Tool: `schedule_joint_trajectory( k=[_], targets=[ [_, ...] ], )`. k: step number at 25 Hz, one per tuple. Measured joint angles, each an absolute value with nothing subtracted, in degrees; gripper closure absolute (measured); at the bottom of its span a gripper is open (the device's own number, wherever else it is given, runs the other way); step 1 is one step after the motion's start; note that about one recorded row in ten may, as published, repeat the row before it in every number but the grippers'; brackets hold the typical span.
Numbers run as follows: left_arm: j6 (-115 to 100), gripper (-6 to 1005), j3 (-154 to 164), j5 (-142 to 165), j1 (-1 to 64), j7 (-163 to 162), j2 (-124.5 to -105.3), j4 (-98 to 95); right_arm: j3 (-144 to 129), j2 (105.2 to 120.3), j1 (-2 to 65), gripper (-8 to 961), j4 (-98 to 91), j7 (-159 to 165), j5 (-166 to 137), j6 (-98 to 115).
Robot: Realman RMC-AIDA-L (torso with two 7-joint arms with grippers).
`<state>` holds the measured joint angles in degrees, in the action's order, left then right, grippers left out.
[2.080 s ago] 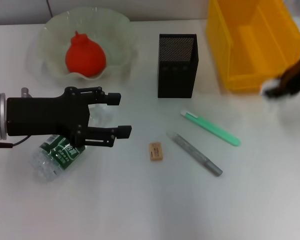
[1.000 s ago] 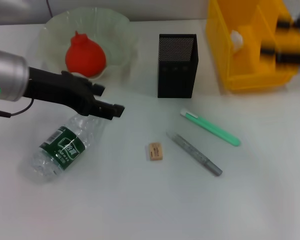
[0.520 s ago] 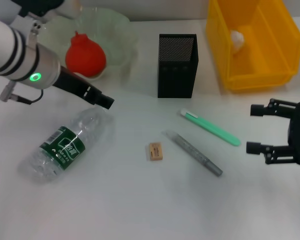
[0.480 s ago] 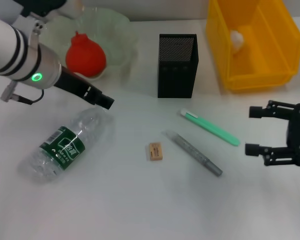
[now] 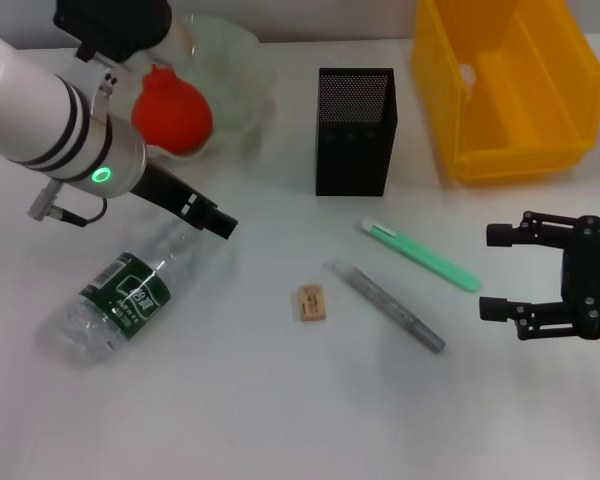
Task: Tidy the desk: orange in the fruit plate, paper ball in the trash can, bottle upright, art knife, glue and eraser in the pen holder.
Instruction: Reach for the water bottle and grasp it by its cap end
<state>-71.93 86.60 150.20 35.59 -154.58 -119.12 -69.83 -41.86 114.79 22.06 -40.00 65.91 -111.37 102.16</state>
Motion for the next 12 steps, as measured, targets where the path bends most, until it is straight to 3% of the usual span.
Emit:
schedule_joint_trajectory(
  k=[12],
  targets=[
    [-67.63,214,90.35,151.06,36.55,-155.35,-119.1,-65.78,-41.93,114.79,23.35,111,-36.64,65.25,-112.4,100.94]
  ],
)
